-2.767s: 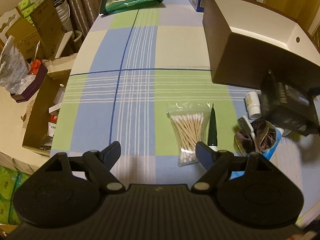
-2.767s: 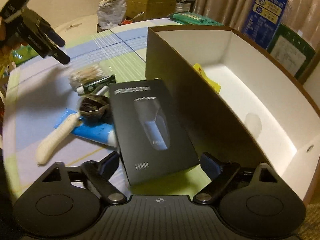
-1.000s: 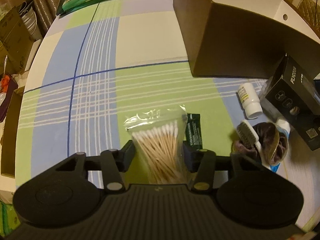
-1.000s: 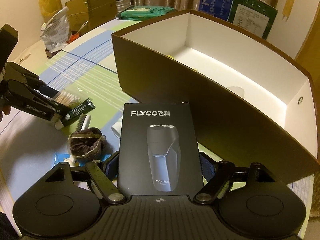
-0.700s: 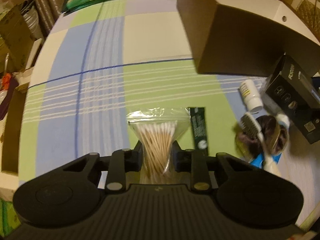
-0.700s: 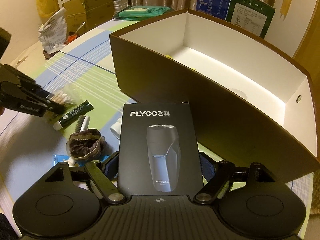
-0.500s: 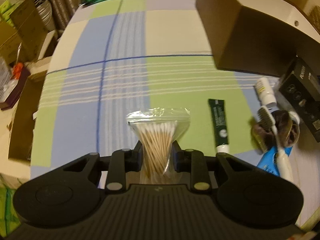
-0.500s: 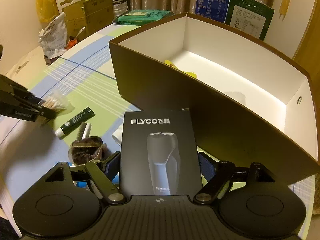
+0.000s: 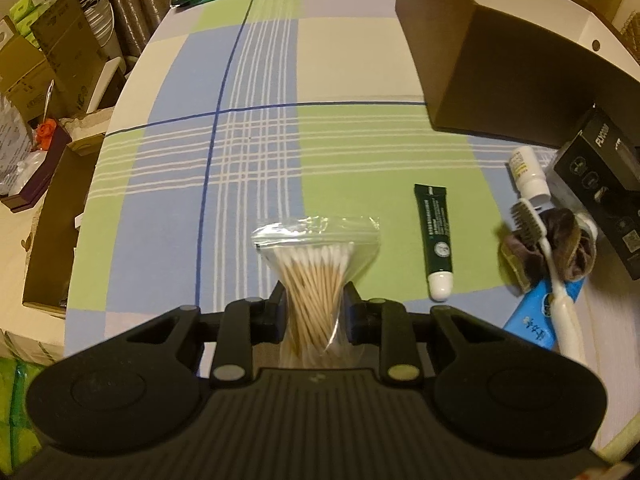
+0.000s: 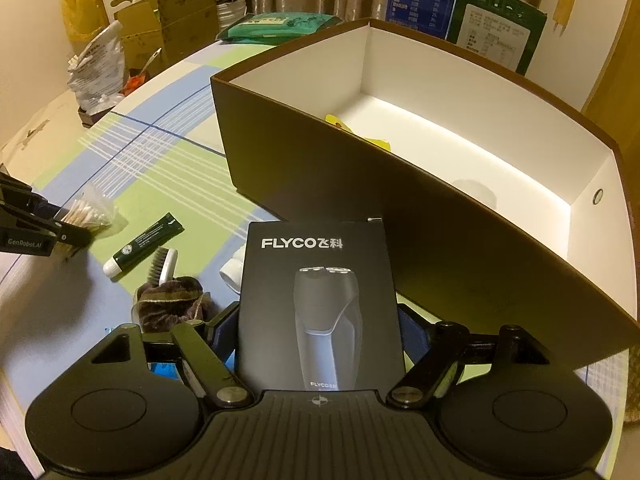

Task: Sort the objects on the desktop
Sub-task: 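Lift the swab bag and FLYCO box over the box and lower them inside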

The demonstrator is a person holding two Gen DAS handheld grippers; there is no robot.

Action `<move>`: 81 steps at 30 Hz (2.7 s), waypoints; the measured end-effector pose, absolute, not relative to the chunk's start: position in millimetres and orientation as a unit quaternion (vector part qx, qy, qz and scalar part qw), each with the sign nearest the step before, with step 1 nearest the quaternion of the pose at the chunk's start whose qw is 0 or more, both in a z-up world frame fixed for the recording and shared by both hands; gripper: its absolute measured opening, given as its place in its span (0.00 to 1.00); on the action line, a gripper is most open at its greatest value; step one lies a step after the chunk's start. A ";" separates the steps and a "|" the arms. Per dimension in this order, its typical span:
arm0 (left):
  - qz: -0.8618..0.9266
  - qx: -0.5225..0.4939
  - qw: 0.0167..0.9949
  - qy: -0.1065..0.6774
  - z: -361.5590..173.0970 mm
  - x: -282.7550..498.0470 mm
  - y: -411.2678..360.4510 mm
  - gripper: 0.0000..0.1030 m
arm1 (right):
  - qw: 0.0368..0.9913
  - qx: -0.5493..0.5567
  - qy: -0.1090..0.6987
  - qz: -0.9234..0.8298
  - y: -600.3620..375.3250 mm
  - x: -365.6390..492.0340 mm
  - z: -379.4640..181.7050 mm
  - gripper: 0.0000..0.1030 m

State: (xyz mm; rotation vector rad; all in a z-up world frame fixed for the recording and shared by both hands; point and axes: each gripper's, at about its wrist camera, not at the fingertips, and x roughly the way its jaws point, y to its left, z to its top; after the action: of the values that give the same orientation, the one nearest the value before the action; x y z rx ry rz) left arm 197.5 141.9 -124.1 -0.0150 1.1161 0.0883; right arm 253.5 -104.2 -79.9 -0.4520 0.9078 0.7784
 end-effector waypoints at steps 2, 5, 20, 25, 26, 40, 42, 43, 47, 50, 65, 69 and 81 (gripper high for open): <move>0.038 -0.007 0.849 0.527 -121.9 196.1 139.0 0.21 | 0.804 -0.208 0.426 0.359 -107.0 252.4 -78.9 0.74; 0.033 -0.008 0.852 0.522 -117.1 194.3 134.3 0.21 | 0.806 -0.199 0.430 0.355 -112.0 250.7 -76.1 0.74; -0.002 -0.041 0.883 0.467 -58.4 194.6 112.3 0.21 | 0.830 -0.139 0.427 0.331 -151.7 240.7 -38.9 0.74; -0.030 -0.044 0.896 0.440 -35.8 204.2 96.6 0.21 | 0.844 -0.120 0.415 0.319 -163.7 242.6 -19.8 0.74; -0.035 -0.043 0.899 0.435 -32.0 207.0 92.8 0.21 | 0.847 -0.115 0.412 0.316 -165.7 243.7 -15.8 0.74; -0.108 -0.017 0.921 0.373 14.5 275.6 34.1 0.21 | 0.887 -0.068 0.362 0.278 -178.6 287.9 35.6 0.74; -0.116 -0.018 0.922 0.369 17.0 288.1 27.6 0.21 | 0.894 -0.066 0.354 0.268 -177.5 299.6 38.3 0.74; -0.118 -0.016 0.923 0.366 19.1 295.2 23.6 0.21 | 0.896 -0.066 0.351 0.264 -176.4 305.3 39.2 0.74; -0.125 -0.012 0.927 0.353 25.8 319.5 13.4 0.21 | 0.903 -0.061 0.342 0.252 -172.8 329.9 43.8 0.74; -0.129 -0.014 0.926 0.354 26.7 342.5 7.3 0.21 | 0.907 -0.067 0.338 0.243 -168.1 347.4 42.8 0.74; -0.114 -0.068 0.889 0.438 -27.7 446.5 -16.8 0.21 | 0.894 -0.070 0.398 0.192 -156.8 435.6 -9.5 0.74; -0.096 -0.085 0.875 0.467 -49.2 471.4 -19.5 0.21 | 0.889 -0.078 0.411 0.186 -154.1 450.2 -22.4 0.74; -0.065 -0.061 0.865 0.494 -88.5 500.4 -43.6 0.27 | 0.879 -0.092 0.431 0.182 -148.8 479.6 -44.3 0.74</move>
State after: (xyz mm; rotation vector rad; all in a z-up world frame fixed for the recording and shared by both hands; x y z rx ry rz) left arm 500.4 -43.6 -88.5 -0.1270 1.0347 -0.1352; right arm 479.6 -148.8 -44.3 -0.1910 0.8979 0.3793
